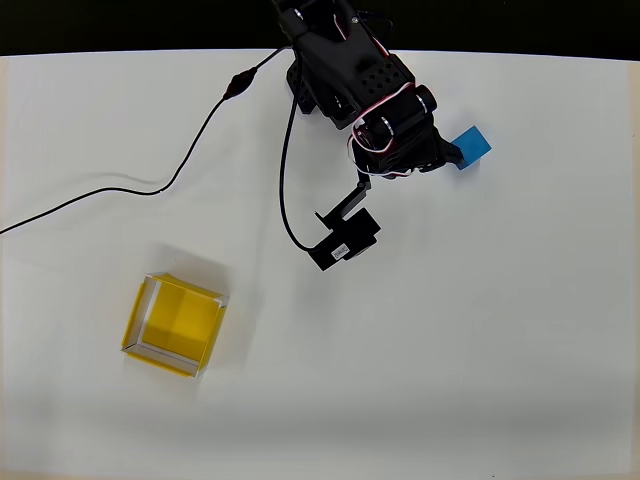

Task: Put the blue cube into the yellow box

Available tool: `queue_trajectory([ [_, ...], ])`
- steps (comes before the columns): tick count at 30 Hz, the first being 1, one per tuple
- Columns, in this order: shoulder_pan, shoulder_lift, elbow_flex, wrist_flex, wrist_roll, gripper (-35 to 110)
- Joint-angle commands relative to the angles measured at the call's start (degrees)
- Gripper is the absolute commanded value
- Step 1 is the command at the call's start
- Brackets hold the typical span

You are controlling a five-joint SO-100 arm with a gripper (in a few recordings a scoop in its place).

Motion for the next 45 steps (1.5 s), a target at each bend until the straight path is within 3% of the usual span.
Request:
queue_trajectory([
  [1, -6.2, -4.0, -7.3, 2.0, 2.5, 49],
  [16, -22.6, -23.6, -17.4, 2.5, 7.7, 49],
  [45, -26.6, -35.7, -10.5, -16.3, 3.2, 49],
])
